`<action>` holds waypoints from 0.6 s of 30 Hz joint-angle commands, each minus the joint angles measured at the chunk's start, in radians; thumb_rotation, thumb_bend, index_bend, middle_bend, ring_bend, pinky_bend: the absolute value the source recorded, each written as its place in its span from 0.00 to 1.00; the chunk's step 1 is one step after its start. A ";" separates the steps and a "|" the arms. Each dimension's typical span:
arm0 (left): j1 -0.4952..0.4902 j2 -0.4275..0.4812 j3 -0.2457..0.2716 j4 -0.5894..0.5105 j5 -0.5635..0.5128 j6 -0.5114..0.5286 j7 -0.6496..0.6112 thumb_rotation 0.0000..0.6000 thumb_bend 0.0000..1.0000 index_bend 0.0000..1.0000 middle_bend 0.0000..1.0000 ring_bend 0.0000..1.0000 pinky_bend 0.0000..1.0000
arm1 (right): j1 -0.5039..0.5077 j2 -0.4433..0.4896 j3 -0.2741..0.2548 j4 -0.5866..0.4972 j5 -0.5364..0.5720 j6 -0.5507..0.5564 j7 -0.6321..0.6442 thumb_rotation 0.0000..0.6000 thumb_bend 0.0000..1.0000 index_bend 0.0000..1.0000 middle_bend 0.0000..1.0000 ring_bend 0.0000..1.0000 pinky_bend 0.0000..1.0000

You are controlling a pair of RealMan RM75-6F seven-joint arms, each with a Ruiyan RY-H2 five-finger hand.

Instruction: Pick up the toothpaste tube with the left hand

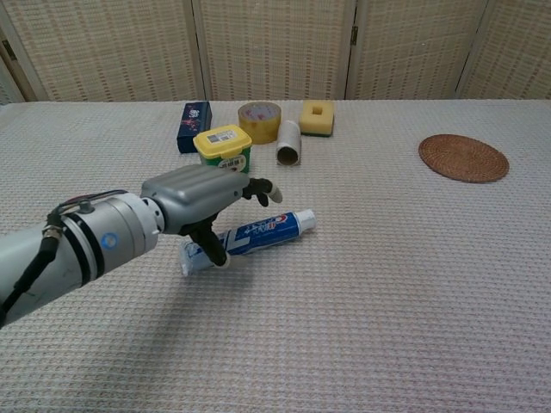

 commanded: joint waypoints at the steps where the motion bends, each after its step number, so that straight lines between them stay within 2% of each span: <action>1: -0.014 -0.031 0.007 0.046 -0.027 0.002 0.016 1.00 0.30 0.19 0.23 0.21 0.15 | -0.001 -0.001 0.002 0.000 0.002 0.001 -0.003 1.00 0.32 0.06 0.13 0.12 0.00; 9: -0.025 -0.059 -0.008 0.150 -0.049 0.030 -0.005 1.00 0.31 0.23 0.23 0.24 0.18 | -0.003 -0.001 0.002 0.002 0.003 0.002 0.000 1.00 0.32 0.06 0.13 0.12 0.00; 18: -0.029 -0.045 -0.007 0.173 -0.054 0.033 -0.033 1.00 0.32 0.28 0.28 0.28 0.19 | 0.001 -0.010 0.006 0.012 0.006 -0.002 0.004 1.00 0.32 0.06 0.13 0.12 0.00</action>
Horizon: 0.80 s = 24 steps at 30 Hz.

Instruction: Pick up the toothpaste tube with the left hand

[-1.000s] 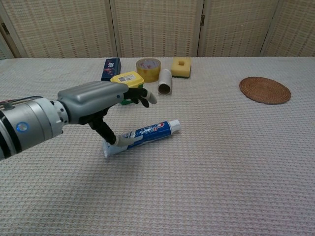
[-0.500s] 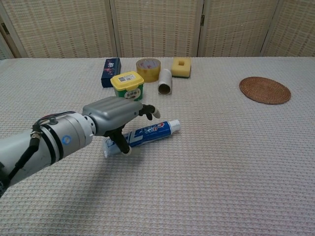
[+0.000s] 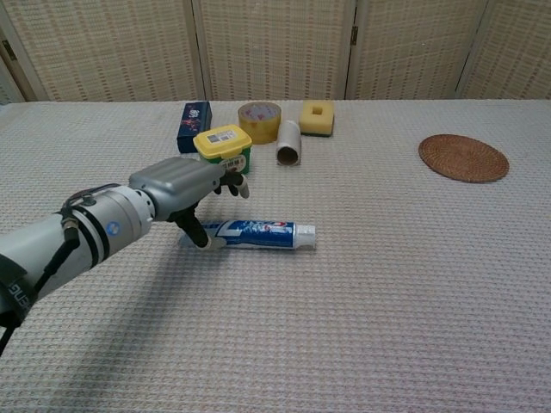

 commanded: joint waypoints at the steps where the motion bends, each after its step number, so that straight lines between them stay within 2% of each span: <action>1: -0.005 -0.001 0.005 0.000 0.004 0.002 0.005 1.00 0.32 0.28 0.28 0.29 0.20 | 0.001 0.001 0.000 0.000 -0.002 0.000 0.000 1.00 0.32 0.06 0.13 0.12 0.00; 9: -0.020 -0.021 0.019 -0.016 0.009 -0.004 0.006 1.00 0.32 0.33 0.32 0.32 0.21 | -0.004 0.001 -0.002 0.007 0.003 0.000 0.010 1.00 0.32 0.06 0.13 0.12 0.00; 24: -0.031 -0.075 0.033 0.072 0.039 0.014 -0.013 1.00 0.35 0.44 0.41 0.41 0.28 | -0.011 -0.002 -0.004 0.020 0.009 0.001 0.022 1.00 0.32 0.06 0.13 0.12 0.00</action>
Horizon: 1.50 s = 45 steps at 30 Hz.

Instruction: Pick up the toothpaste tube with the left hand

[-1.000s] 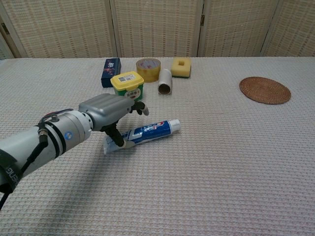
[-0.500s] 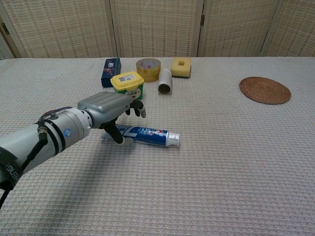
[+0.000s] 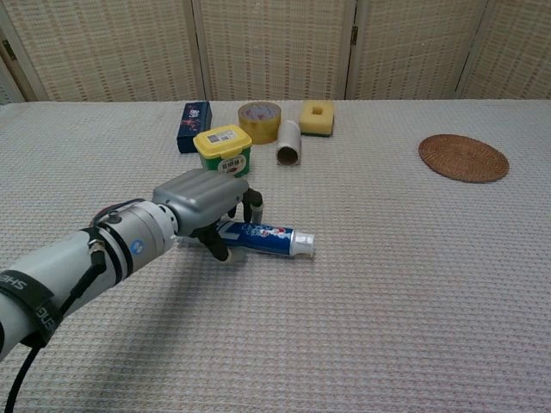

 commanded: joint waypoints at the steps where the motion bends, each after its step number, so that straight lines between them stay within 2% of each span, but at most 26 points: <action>1: 0.001 -0.002 0.001 0.017 0.008 -0.001 -0.016 1.00 0.35 0.45 0.42 0.41 0.28 | 0.001 0.000 0.000 -0.001 0.000 -0.003 -0.001 1.00 0.32 0.06 0.13 0.12 0.00; 3: 0.002 -0.003 0.003 0.028 0.017 -0.001 -0.029 1.00 0.36 0.48 0.45 0.43 0.30 | 0.002 -0.001 0.000 -0.002 0.000 -0.005 -0.003 1.00 0.32 0.06 0.13 0.12 0.00; 6: 0.000 0.000 0.013 0.057 0.050 -0.015 -0.080 1.00 0.39 0.54 0.52 0.49 0.38 | 0.004 -0.001 0.001 -0.007 -0.002 -0.005 -0.008 1.00 0.32 0.06 0.13 0.12 0.00; 10: 0.008 0.010 0.030 0.097 0.133 -0.002 -0.208 1.00 0.54 0.65 0.64 0.61 0.54 | 0.004 0.002 0.001 -0.013 -0.007 -0.003 -0.016 1.00 0.32 0.06 0.13 0.12 0.00; 14: 0.015 0.038 0.053 0.135 0.226 0.016 -0.372 1.00 0.68 0.72 0.71 0.68 0.61 | 0.008 0.001 0.002 -0.020 -0.014 -0.004 -0.029 1.00 0.32 0.06 0.13 0.13 0.00; 17: 0.016 0.069 0.066 0.134 0.284 0.034 -0.469 1.00 0.71 0.74 0.73 0.71 0.62 | 0.014 0.000 0.005 -0.031 -0.025 -0.002 -0.045 1.00 0.32 0.06 0.13 0.13 0.00; 21: 0.024 0.129 0.059 0.053 0.328 0.064 -0.613 1.00 0.72 0.75 0.74 0.72 0.62 | 0.037 0.013 0.014 -0.069 -0.060 -0.006 -0.082 1.00 0.32 0.06 0.13 0.13 0.00; 26: 0.026 0.209 0.037 -0.097 0.357 0.091 -0.685 1.00 0.72 0.75 0.74 0.73 0.62 | 0.086 0.020 0.024 -0.131 -0.089 -0.058 -0.145 1.00 0.32 0.06 0.13 0.13 0.00; 36: 0.020 0.326 -0.028 -0.404 0.292 0.071 -0.638 1.00 0.74 0.75 0.75 0.73 0.62 | 0.228 -0.046 0.089 -0.267 -0.137 -0.175 -0.280 1.00 0.32 0.06 0.13 0.13 0.00; 45: 0.020 0.390 -0.069 -0.549 0.211 0.057 -0.581 1.00 0.75 0.76 0.75 0.74 0.62 | 0.302 -0.116 0.126 -0.328 -0.137 -0.229 -0.390 1.00 0.32 0.06 0.13 0.13 0.00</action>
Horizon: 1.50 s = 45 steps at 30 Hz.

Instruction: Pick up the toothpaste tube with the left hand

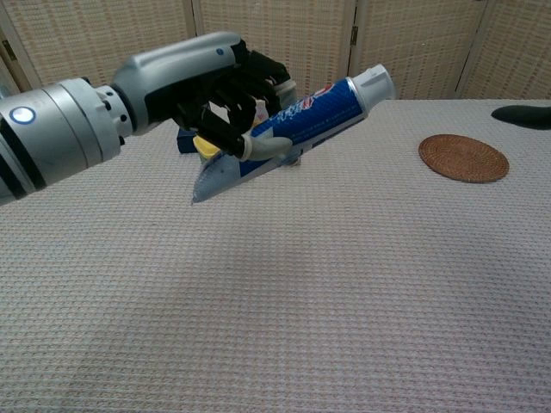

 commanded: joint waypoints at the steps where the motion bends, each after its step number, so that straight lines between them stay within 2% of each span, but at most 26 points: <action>1: 0.002 0.026 -0.018 -0.046 -0.034 -0.005 0.013 1.00 0.75 0.76 0.75 0.74 0.62 | 0.020 -0.021 0.013 -0.019 0.003 -0.014 -0.023 1.00 0.32 0.06 0.13 0.13 0.00; 13: 0.005 0.013 -0.009 -0.093 -0.035 0.024 0.080 1.00 0.76 0.76 0.75 0.74 0.62 | 0.087 -0.067 0.052 -0.032 0.039 -0.049 -0.065 1.00 0.32 0.06 0.13 0.13 0.00; 25: -0.004 -0.014 -0.008 -0.100 -0.041 0.031 0.117 1.00 0.76 0.76 0.75 0.74 0.62 | 0.122 -0.088 0.058 -0.043 0.062 -0.066 -0.105 1.00 0.32 0.06 0.13 0.13 0.00; 45: 0.006 -0.046 0.026 -0.022 0.042 0.074 0.158 1.00 0.78 0.79 0.78 0.75 0.60 | 0.141 -0.087 0.059 -0.049 0.089 -0.053 -0.135 1.00 0.32 0.06 0.13 0.13 0.00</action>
